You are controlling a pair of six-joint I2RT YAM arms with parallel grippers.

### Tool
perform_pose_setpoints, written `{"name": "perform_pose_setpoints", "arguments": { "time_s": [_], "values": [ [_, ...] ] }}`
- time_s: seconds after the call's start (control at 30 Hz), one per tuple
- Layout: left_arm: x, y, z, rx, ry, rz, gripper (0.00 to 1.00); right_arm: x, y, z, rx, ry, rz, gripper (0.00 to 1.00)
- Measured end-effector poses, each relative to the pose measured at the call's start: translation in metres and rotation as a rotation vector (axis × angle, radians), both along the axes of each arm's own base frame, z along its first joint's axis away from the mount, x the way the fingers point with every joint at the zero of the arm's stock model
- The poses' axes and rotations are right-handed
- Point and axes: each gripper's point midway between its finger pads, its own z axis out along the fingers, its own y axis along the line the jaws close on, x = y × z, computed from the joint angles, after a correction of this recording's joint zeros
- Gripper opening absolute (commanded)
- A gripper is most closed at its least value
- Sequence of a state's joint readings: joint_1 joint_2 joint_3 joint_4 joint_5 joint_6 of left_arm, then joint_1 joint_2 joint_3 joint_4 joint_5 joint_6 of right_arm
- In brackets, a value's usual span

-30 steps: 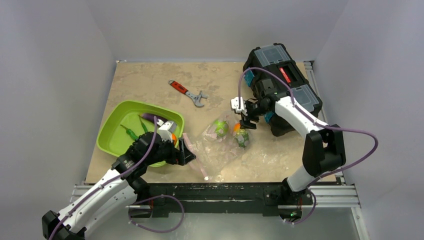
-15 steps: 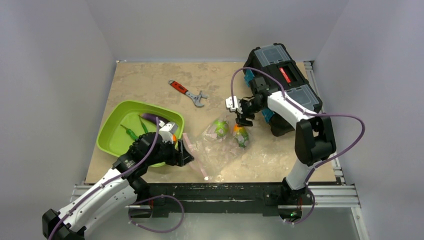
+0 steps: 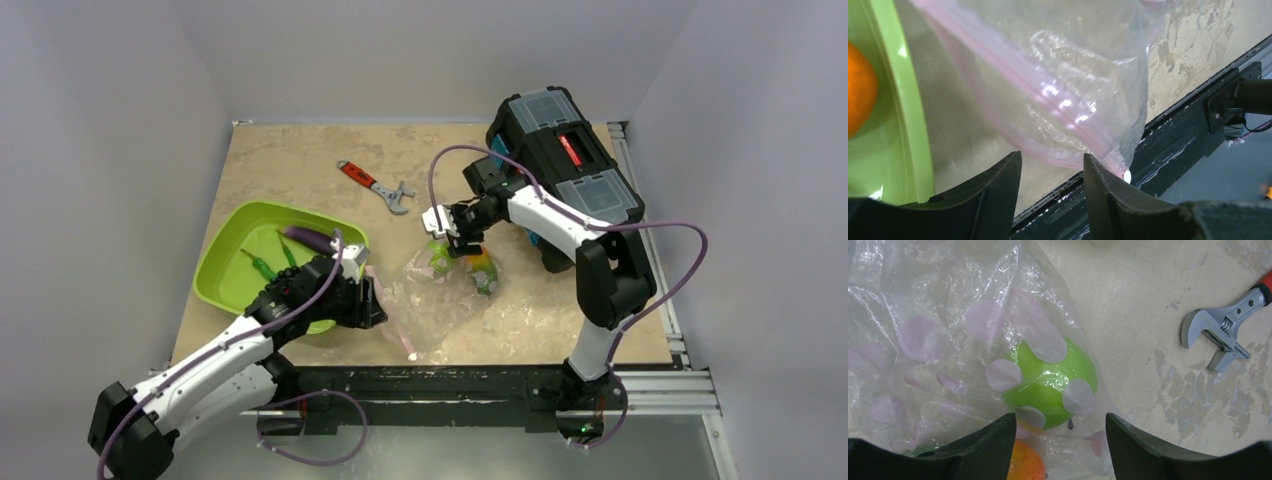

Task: Open the zip-top bag and remove the fake food
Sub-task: Pick up the fake fruit from the zipper food storage bag.

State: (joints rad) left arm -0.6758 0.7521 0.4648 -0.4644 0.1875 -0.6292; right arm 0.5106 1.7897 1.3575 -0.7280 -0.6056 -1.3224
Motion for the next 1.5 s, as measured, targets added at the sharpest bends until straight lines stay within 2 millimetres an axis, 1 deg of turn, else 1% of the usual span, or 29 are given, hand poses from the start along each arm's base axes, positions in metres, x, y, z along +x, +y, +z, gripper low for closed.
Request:
{"name": "perform_pose_setpoints", "arguments": {
  "time_s": [0.1,0.2,0.27,0.4,0.47,0.5,0.53,0.7,0.73,0.77,0.8,0.87,0.93,0.97,1.03,1.07,1.13,1.2,1.27,1.3,1.37,1.4,1.43,1.5],
  "values": [
    [0.009,-0.01,0.003,0.026,-0.023,-0.039,0.42,0.001,0.0,-0.007,-0.021,-0.007,0.014,0.62],
    [0.021,-0.024,0.009,0.032,-0.074,-0.079,0.41,0.003,-0.001,-0.015,-0.038,-0.01,0.024,0.56],
    [0.028,-0.031,0.009,0.036,-0.11,-0.099,0.41,0.004,-0.002,-0.021,-0.049,-0.01,0.029,0.5],
    [0.039,-0.045,0.006,0.048,-0.177,-0.141,0.44,0.001,-0.003,-0.031,-0.063,0.003,0.044,0.29],
    [0.043,-0.05,0.007,0.051,-0.222,-0.158,0.45,-0.001,-0.003,-0.035,-0.069,0.008,0.053,0.15],
    [0.046,-0.054,0.009,0.048,-0.254,-0.167,0.46,-0.002,-0.004,-0.036,-0.073,0.012,0.059,0.04],
    [0.048,-0.056,0.011,0.042,-0.282,-0.175,0.47,-0.005,-0.005,-0.038,-0.078,0.022,0.066,0.0],
    [0.055,-0.062,0.011,0.026,-0.386,-0.199,0.51,-0.022,-0.007,-0.045,-0.086,0.079,0.119,0.0],
    [0.056,-0.062,0.01,0.025,-0.406,-0.206,0.52,-0.027,-0.007,-0.045,-0.083,0.096,0.136,0.04],
    [0.056,-0.063,0.01,0.023,-0.412,-0.21,0.53,-0.031,-0.007,-0.045,-0.08,0.108,0.145,0.16],
    [0.056,-0.063,0.009,0.022,-0.426,-0.215,0.54,-0.035,-0.007,-0.045,-0.078,0.12,0.152,0.26],
    [0.055,-0.064,0.008,0.021,-0.444,-0.228,0.56,-0.041,-0.007,-0.044,-0.073,0.144,0.158,0.42],
    [0.054,-0.065,0.006,0.016,-0.454,-0.235,0.57,-0.043,-0.007,-0.043,-0.071,0.156,0.152,0.52],
    [0.054,-0.065,0.005,0.013,-0.461,-0.237,0.58,-0.043,-0.006,-0.042,-0.069,0.156,0.15,0.6],
    [0.053,-0.064,0.002,0.009,-0.47,-0.238,0.6,-0.042,-0.006,-0.037,-0.061,0.149,0.141,0.69],
    [0.052,-0.062,-0.001,0.009,-0.476,-0.239,0.61,-0.042,-0.005,-0.032,-0.053,0.138,0.139,0.72],
    [0.05,-0.06,-0.004,0.004,-0.487,-0.24,0.63,-0.039,-0.002,-0.021,-0.03,0.107,0.138,0.74],
    [0.049,-0.059,-0.007,0.001,-0.5,-0.242,0.64,-0.036,0.002,-0.01,-0.008,0.077,0.134,0.75],
    [0.049,-0.058,-0.008,-0.001,-0.515,-0.243,0.7,-0.033,0.007,-0.004,0.006,0.057,0.135,0.75],
    [0.049,-0.058,-0.007,-0.004,-0.529,-0.244,0.74,-0.032,0.01,-0.004,0.009,0.054,0.135,0.75],
    [0.051,-0.057,-0.004,-0.012,-0.555,-0.239,0.88,-0.03,0.016,-0.006,0.008,0.052,0.138,0.74],
    [0.051,-0.057,-0.002,-0.018,-0.569,-0.233,0.93,-0.03,0.02,-0.009,0.006,0.051,0.141,0.74],
    [0.053,-0.056,-0.001,-0.023,-0.583,-0.225,0.97,-0.031,0.023,-0.013,-0.002,0.052,0.144,0.73],
    [0.055,-0.055,0.001,-0.028,-0.6,-0.21,1.0,-0.034,0.029,-0.021,-0.023,0.059,0.151,0.72]
  ]
}}
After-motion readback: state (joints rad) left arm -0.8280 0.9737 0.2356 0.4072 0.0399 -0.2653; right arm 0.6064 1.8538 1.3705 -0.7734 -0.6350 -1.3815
